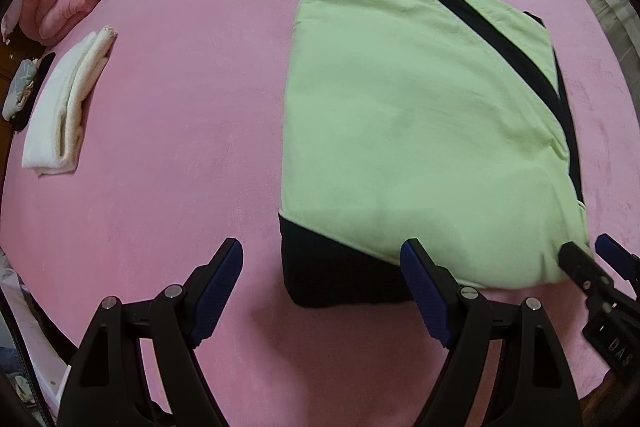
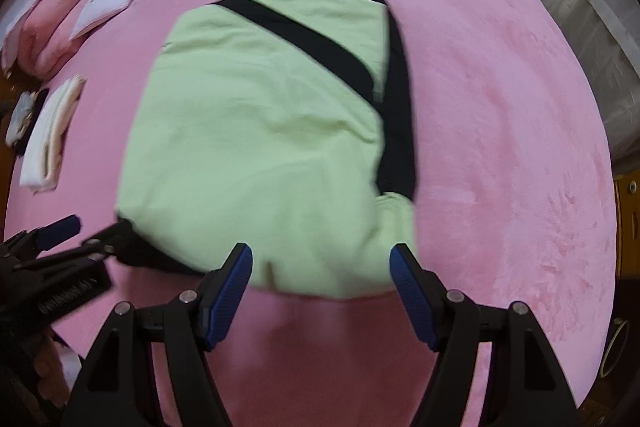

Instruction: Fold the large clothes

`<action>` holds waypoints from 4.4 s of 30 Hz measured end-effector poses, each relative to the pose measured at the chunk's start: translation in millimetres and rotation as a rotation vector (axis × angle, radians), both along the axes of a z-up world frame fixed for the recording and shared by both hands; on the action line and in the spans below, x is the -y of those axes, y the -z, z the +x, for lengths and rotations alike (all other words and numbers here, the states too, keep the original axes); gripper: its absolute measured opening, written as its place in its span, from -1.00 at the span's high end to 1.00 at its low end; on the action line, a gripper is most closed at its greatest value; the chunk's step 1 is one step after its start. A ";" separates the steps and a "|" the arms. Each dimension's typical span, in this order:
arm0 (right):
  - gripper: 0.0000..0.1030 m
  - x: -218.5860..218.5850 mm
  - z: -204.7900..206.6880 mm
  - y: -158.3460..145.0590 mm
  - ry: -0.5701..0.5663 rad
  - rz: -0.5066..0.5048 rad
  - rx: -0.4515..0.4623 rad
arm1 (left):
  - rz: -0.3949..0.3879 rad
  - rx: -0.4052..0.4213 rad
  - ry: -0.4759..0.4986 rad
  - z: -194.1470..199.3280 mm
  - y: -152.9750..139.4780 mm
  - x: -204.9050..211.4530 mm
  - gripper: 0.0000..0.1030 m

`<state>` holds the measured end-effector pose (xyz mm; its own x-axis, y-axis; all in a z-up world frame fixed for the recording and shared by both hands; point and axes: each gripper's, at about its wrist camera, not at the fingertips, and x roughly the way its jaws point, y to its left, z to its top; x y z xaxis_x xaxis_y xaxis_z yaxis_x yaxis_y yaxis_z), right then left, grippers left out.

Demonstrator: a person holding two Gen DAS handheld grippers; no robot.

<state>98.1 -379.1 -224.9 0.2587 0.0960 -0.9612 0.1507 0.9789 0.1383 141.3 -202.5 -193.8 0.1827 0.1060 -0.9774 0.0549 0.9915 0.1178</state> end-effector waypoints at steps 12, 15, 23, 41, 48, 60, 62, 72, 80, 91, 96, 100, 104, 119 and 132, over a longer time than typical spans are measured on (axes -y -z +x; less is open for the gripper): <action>-0.67 83.9 32.6 64.1 0.149 0.353 0.017 | -0.009 -0.041 -0.016 59.9 37.8 -8.5 -0.76; -0.81 90.2 50.0 73.1 0.143 0.428 0.032 | -0.062 -0.046 -0.011 72.8 47.1 -5.2 -0.80; -0.97 82.1 96.1 76.9 0.072 0.571 0.129 | -0.158 -0.051 -0.060 103.0 65.2 -5.6 -0.84; 0.79 47.5 94.4 44.6 0.016 0.789 0.209 | 0.028 0.042 0.051 85.0 34.9 21.7 0.35; 0.81 28.8 74.1 1.1 -0.032 0.661 0.262 | -0.080 0.067 0.033 76.6 4.2 -0.4 0.60; 0.82 -92.0 59.8 -59.3 -0.141 0.615 0.296 | -0.061 0.158 0.045 54.5 -60.1 -108.6 0.74; 0.83 -127.1 59.7 -71.5 -0.155 0.599 0.321 | -0.084 0.164 0.035 56.3 -68.4 -145.1 0.75; 0.83 -330.2 115.6 -141.9 -0.294 0.671 0.497 | -0.013 0.311 -0.044 75.7 -156.5 -338.4 0.77; 0.83 -502.6 194.2 -180.7 -0.464 0.788 0.658 | 0.164 0.472 -0.172 116.3 -218.0 -493.4 0.77; 0.83 -640.9 274.8 -82.3 -0.477 0.739 0.643 | 0.159 0.434 -0.233 213.8 -107.4 -647.8 0.77; 0.84 -623.5 282.5 -6.6 -0.363 0.654 0.521 | 0.258 0.385 -0.130 242.1 -25.5 -642.0 0.69; 0.84 -603.6 286.5 16.4 -0.347 0.645 0.484 | 0.336 0.415 -0.058 245.8 -10.8 -623.5 0.61; 0.84 -597.4 287.3 21.7 -0.365 0.649 0.459 | 0.318 0.420 -0.084 242.0 -13.2 -620.4 0.61; 0.68 -587.5 282.4 -4.6 -0.378 0.449 0.381 | 0.240 0.354 -0.087 232.4 -31.8 -613.9 0.42; -0.01 -596.5 236.3 -58.5 -0.431 0.025 0.571 | 0.138 0.337 -0.308 184.8 -15.6 -675.1 0.04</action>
